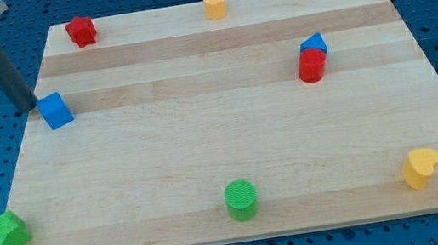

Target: Place the blue cube at center of the board

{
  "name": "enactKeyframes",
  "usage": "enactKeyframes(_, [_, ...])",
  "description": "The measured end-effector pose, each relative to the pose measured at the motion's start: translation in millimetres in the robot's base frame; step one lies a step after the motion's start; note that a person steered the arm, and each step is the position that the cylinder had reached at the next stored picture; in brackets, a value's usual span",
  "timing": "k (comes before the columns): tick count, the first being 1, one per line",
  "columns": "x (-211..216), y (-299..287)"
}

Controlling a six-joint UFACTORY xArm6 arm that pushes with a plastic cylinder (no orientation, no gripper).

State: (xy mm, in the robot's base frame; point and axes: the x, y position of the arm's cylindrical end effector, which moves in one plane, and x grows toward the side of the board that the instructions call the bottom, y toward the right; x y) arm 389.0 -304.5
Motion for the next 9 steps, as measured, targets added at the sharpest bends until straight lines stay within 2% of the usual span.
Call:
enactKeyframes(1, [29.4, 46.4])
enactKeyframes(2, [37.5, 122.2])
enactKeyframes(3, [39.0, 157.8])
enactKeyframes(5, [32.9, 26.2])
enactKeyframes(6, [0.0, 26.4])
enactKeyframes(7, [-6.6, 69.1])
enactKeyframes(9, [16.8, 202.3])
